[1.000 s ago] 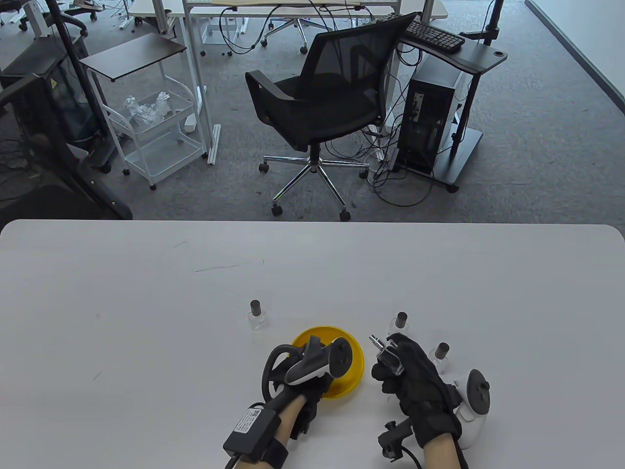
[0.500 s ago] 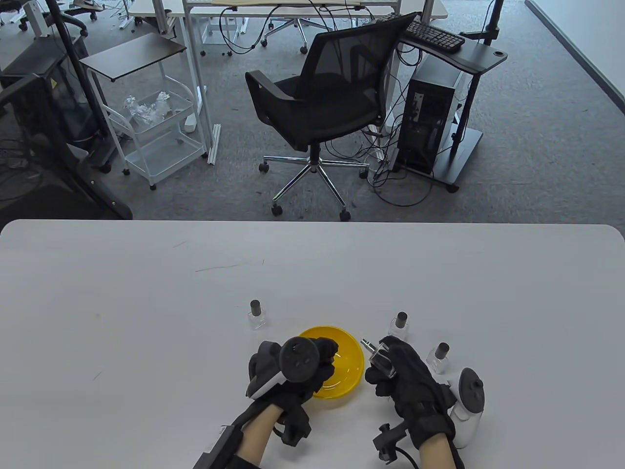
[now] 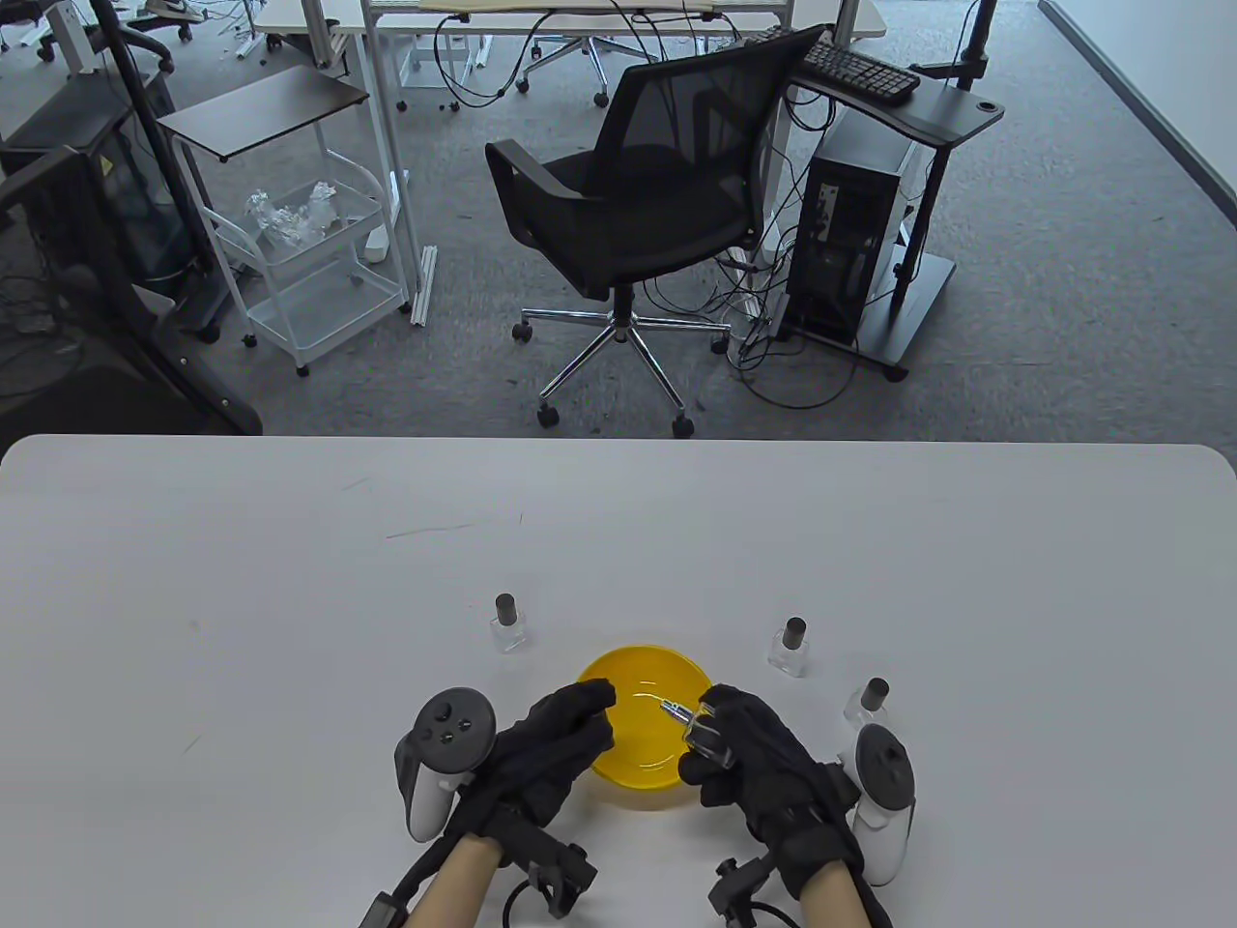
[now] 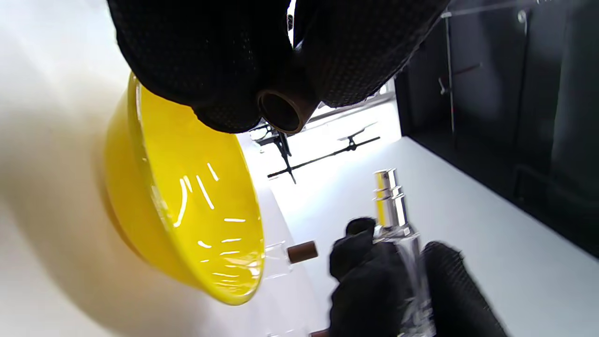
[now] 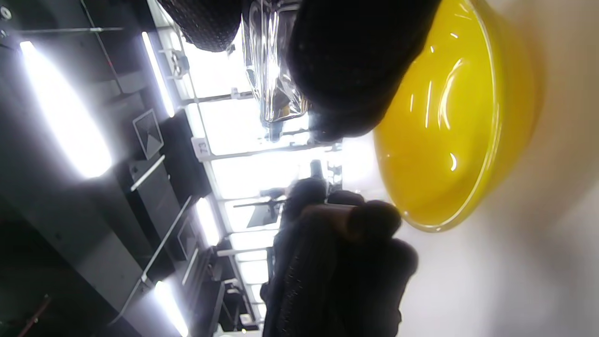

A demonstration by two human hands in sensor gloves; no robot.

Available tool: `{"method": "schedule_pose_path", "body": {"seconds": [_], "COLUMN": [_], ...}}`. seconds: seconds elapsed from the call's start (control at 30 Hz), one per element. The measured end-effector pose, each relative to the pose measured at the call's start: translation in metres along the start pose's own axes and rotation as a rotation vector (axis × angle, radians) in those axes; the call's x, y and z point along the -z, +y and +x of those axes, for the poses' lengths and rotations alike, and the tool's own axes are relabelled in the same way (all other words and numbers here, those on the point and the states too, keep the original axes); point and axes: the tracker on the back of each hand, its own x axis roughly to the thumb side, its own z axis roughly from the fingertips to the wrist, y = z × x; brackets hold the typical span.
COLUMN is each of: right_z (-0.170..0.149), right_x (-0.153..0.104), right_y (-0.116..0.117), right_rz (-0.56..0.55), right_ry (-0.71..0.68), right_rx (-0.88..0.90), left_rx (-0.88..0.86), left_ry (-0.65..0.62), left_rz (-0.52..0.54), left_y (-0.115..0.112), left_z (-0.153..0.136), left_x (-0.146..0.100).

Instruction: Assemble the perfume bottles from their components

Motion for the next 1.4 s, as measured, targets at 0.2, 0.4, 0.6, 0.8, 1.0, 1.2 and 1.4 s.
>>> {"method": "schedule_pose_path", "body": {"seconds": [0.2,0.4,0.6,0.8,1.0,1.2,1.4], "right_z": [-0.002,-0.005,-0.005,-0.008,-0.009,-0.009,-0.007], "right_x": [0.001,0.002,0.001,0.001,0.002,0.004,0.003], "right_y": [0.009,0.016,0.024,0.028,0.037,0.047,0.045], "right_rz": [0.036,0.080,0.108,0.123,0.197,0.253,0.244], "right_ry": [0.007,0.010,-0.014,-0.023,-0.016,0.000,-0.013], "right_rx": [-0.059,-0.058,-0.059,0.005,-0.068,-0.224,-0.225], "left_rx": [-0.171,-0.149,-0.063,0.217,0.456,0.586,0.654], "left_ry": [0.025,0.009,-0.041,-0.147,-0.107,-0.059,-0.179], "left_rz": [0.035,0.013,-0.003,-0.049,-0.214,-0.229,-0.115], "left_y": [0.005,0.000,-0.017,-0.034,-0.049,-0.055,-0.056], "left_z": [-0.005,-0.001,0.011,0.030,0.033,0.030,0.035], "left_x": [-0.003,-0.004,-0.007,-0.015,-0.014,-0.014,-0.019]}}
